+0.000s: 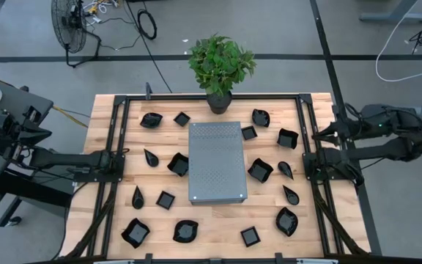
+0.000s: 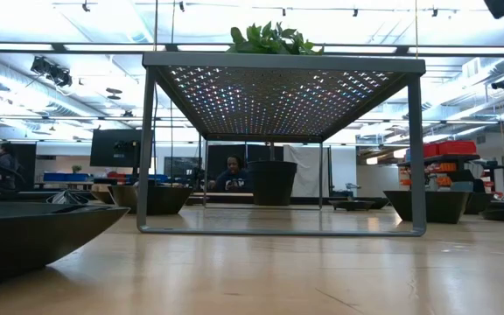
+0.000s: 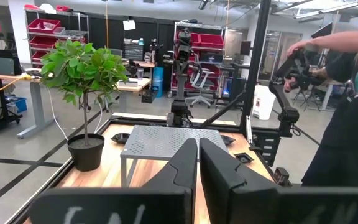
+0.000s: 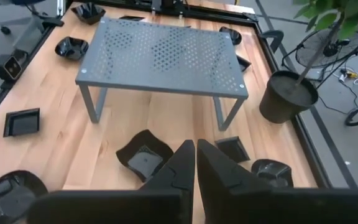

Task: Pick & Place Mini shaped plates
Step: Put the black bowl on the shelf

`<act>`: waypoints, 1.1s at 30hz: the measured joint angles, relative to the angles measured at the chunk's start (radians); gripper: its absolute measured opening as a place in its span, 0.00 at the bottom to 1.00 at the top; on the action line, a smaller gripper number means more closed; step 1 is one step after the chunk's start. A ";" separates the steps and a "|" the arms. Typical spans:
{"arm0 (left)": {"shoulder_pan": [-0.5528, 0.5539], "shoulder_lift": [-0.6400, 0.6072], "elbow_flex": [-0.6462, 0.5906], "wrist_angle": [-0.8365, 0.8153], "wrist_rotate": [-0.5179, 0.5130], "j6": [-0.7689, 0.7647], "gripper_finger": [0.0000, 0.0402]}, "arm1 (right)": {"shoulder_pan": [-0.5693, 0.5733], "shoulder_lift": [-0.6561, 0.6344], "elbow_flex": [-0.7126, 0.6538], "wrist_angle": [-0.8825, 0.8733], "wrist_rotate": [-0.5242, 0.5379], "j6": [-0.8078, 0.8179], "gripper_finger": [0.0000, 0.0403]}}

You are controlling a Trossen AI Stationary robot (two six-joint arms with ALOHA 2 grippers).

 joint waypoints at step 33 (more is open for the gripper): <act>0.000 0.000 0.000 0.000 0.000 0.000 0.06 | 0.000 0.311 0.029 -0.042 0.000 -0.407 0.05</act>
